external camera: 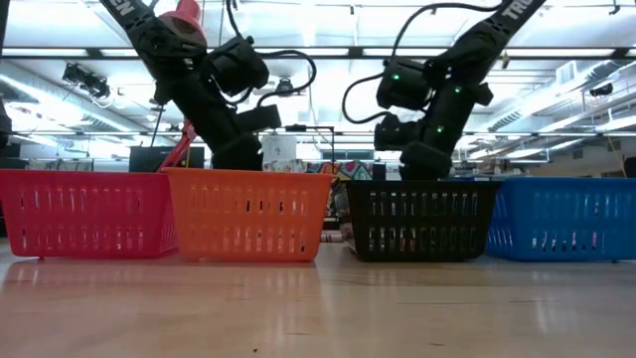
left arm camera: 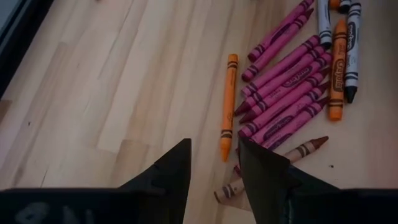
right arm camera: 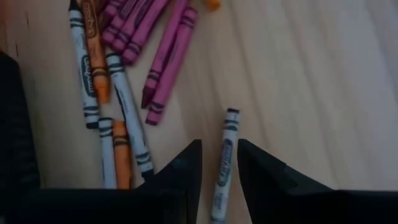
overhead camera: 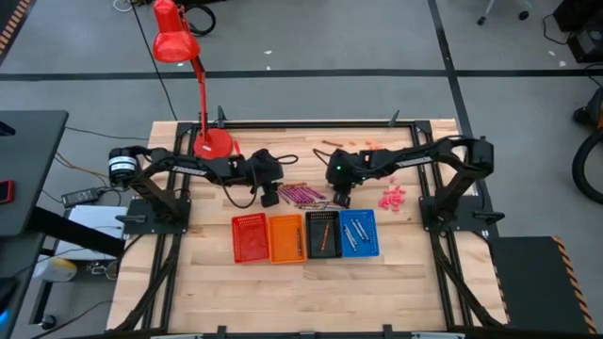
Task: Sort crayons
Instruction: Put the black crayon into the blue bin
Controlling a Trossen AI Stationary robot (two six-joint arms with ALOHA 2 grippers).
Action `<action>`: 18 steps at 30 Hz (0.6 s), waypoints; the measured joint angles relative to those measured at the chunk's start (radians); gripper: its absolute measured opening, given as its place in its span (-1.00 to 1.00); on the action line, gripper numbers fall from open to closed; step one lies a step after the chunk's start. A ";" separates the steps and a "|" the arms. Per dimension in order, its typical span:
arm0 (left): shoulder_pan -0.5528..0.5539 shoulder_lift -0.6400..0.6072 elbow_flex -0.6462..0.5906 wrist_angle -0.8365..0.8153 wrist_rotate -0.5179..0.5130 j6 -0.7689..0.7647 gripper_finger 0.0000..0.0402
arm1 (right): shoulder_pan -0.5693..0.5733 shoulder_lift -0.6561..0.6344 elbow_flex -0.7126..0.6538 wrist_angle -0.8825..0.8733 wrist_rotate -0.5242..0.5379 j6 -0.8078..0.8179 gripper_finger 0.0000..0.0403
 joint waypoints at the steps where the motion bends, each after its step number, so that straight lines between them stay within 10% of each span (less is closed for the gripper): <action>1: 0.000 0.000 0.000 0.001 0.000 -0.006 -0.29 | 0.003 0.011 0.005 -0.003 0.000 0.000 -0.47; 18: 0.000 0.000 0.000 -0.016 0.000 -0.045 -0.29 | 0.012 0.049 0.000 -0.053 0.074 0.001 -0.48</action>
